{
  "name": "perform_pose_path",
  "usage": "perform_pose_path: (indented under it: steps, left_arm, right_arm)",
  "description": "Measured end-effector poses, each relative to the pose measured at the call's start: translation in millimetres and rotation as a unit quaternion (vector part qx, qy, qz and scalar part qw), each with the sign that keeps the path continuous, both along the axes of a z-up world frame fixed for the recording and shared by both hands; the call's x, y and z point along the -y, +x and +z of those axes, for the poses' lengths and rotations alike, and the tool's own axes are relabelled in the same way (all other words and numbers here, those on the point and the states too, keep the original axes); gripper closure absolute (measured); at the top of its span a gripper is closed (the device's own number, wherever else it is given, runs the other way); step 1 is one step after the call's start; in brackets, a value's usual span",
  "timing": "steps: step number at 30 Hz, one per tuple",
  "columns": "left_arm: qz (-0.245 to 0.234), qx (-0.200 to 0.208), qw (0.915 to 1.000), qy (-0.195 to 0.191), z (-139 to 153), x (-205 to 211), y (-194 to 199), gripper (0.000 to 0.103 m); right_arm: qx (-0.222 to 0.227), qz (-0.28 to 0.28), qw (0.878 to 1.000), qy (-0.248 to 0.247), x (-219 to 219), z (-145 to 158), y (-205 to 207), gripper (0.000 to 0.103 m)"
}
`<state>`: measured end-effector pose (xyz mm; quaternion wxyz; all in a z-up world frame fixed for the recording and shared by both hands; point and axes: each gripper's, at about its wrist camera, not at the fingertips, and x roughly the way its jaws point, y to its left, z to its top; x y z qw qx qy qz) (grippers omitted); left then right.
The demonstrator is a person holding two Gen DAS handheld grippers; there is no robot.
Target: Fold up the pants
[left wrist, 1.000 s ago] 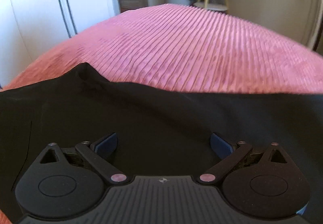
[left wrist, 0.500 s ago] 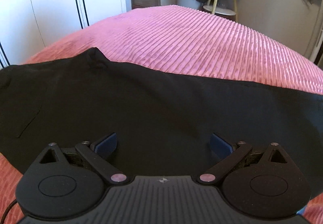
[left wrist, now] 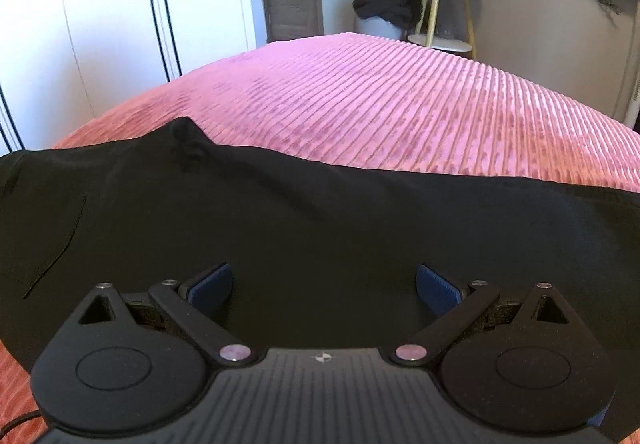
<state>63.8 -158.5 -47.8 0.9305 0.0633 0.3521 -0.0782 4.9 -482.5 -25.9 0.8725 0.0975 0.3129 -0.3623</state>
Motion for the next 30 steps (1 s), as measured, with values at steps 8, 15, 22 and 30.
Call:
perform_pose_path:
  steps: [8,15,22,30]
  left_arm:
    - [-0.001,-0.017,0.9998,-0.009,-1,-3,2,0.004]
    - [0.006,-0.032,0.9992,-0.024,-2,-6,6,0.004]
    - [0.012,-0.045,0.9982,-0.038,-1,-11,3,0.004]
    - [0.013,-0.050,0.9980,-0.036,-3,-9,5,0.004]
  right_arm:
    - [0.142,-0.112,0.974,0.139,0,38,-133,0.030]
    - [0.220,-0.211,0.918,0.254,33,7,-216,0.039]
    - [0.296,-0.214,0.871,0.328,69,-14,-202,0.041]
    - [0.296,-0.182,0.869,0.351,71,-18,-198,0.073]
